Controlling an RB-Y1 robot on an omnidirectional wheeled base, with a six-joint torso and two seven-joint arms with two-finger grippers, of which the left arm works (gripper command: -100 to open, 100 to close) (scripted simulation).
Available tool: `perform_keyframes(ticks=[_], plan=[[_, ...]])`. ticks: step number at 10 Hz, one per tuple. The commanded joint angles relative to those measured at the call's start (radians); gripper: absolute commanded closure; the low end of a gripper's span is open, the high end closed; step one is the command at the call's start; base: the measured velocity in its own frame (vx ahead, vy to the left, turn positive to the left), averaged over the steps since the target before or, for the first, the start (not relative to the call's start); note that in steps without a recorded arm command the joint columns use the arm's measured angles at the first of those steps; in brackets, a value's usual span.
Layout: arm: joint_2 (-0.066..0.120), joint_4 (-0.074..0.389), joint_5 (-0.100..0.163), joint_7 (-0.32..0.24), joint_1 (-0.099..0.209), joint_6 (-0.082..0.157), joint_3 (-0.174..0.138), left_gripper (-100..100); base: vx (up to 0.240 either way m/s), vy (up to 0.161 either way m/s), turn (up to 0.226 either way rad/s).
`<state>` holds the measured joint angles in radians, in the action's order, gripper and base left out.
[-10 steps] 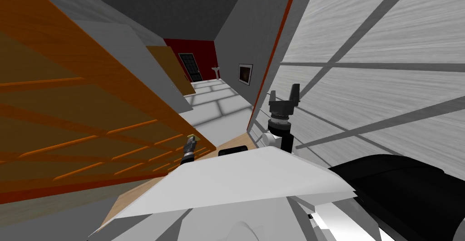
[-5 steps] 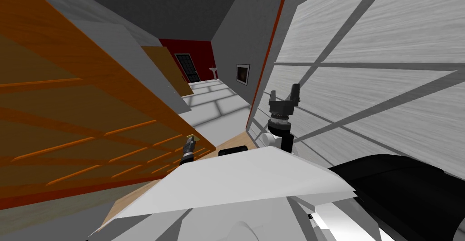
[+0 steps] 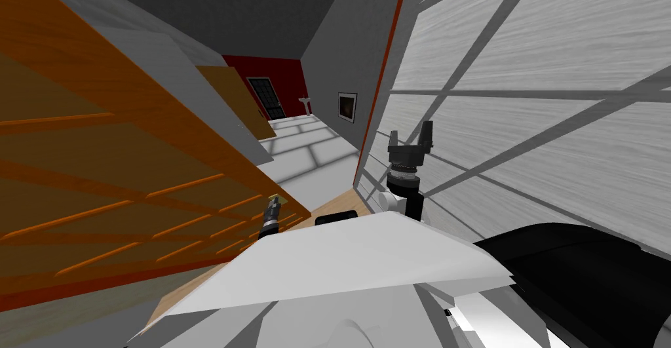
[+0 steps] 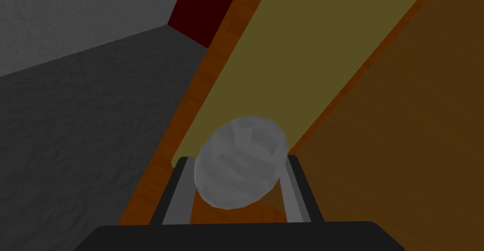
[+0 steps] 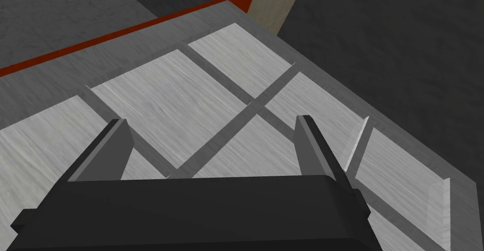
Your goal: Pull the door open
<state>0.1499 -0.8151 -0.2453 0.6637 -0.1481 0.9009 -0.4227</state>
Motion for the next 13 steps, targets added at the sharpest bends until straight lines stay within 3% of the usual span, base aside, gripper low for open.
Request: perform_keyframes(ticks=[1, 10, 11, 13], plan=[[0.003, 0.009, 0.014, -0.05, 0.0, 0.002, -0.001, 100, -0.051, 0.014, -0.103], [0.014, 0.024, 0.063, -0.266, 0.006, 0.005, -0.003, 100, -0.037, 0.007, -0.061], [0.014, 0.024, 0.063, -0.269, 0.006, 0.005, -0.003, 100, -0.03, 0.006, -0.038], [0.02, 0.032, 0.084, -0.334, 0.008, 0.005, -0.004, 100, -0.04, 0.007, -0.085]])
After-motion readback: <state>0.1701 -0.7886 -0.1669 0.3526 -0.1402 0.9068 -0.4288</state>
